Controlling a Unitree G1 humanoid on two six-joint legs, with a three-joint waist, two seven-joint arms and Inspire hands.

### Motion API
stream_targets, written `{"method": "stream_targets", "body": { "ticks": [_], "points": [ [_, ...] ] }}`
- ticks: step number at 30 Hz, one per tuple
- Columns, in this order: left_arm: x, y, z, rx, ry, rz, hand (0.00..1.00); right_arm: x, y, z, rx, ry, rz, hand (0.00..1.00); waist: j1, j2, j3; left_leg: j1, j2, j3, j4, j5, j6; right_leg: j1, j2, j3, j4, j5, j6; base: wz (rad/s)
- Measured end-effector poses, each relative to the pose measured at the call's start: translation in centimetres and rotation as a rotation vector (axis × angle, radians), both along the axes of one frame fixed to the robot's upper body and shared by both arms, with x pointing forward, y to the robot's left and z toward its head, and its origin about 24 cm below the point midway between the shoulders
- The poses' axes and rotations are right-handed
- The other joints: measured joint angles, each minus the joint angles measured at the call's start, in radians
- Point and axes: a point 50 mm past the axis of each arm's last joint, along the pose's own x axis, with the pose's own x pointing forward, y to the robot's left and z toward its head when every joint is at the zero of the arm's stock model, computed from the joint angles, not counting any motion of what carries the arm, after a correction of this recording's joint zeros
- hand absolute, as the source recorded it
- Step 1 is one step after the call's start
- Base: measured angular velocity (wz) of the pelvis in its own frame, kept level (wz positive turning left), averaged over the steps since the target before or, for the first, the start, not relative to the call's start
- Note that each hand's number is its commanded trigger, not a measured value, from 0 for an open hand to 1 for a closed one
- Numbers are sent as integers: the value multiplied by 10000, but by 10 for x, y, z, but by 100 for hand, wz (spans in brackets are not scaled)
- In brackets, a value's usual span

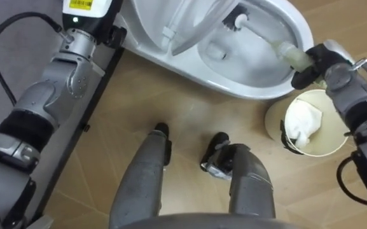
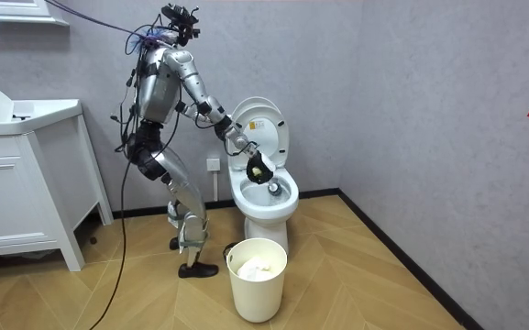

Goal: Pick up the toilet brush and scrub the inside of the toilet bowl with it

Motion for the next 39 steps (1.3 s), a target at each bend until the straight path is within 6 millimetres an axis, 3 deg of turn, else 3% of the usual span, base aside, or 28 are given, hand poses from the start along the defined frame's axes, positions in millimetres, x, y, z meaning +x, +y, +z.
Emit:
{"method": "stream_targets", "body": {
  "ticks": [3,6,8,13,20,21,22,31,37,39],
  "points": [
    [0,-2,-2,-24,157,-72,0,1,7,-3,-1465,407,1060,100,226,238,-1,33,73,7,22,-3,-6,86,8,-160,-67,82,-131,-6],
    [0,-7,-3,-148,178,-147,0,1,17,-6,-3021,829,2098,100,502,520,36,36,170,33,-16,-46,-50,83,158,-86,-201,110,-129,-9],
    [0,-9,-3,-254,199,-267,0,0,23,-9,-3733,981,2594,100,613,613,14,49,172,35,-95,-44,-59,77,134,-154,-205,84,-158,0],
    [-1,-9,-5,-261,271,-304,0,0,31,-6,-4968,853,3577,100,685,708,-10,211,333,-42,-189,-86,-176,313,341,-241,-437,72,-210,0],
    [-5,-2,-16,-289,828,-131,0,-20,42,-16,-5191,1225,4181,100,533,865,-163,605,372,-30,-500,-100,-193,684,494,-196,-810,108,-160,-2],
    [-6,-1,-19,-424,963,-54,0,-23,45,-18,-5078,1329,4284,100,457,876,-269,615,390,-28,-536,-100,-193,711,525,-202,-870,128,-155,-3],
    [-8,0,-22,-582,1067,25,0,-24,47,-19,-4992,1362,4359,100,387,865,-312,643,390,-14,-556,-100,-193,730,524,-198,-875,129,-154,0],
    [-8,4,-25,-883,1253,212,0,-24,43,-22,-4513,1720,4009,100,304,863,-314,761,443,20,-534,-102,-198,849,571,-130,-889,156,-177,0],
    [-10,0,-23,-872,1082,13,0,-27,8,-36,-639,2184,827,100,515,733,-268,846,391,115,-731,-44,-179,814,471,-61,-821,160,-175,0],
    [-9,-1,-19,-851,837,-18,0,-32,3,-43,1687,1862,-801,100,441,566,-194,807,293,121,-838,26,-167,673,337,-44,-662,116,-161,10]
  ]
}}
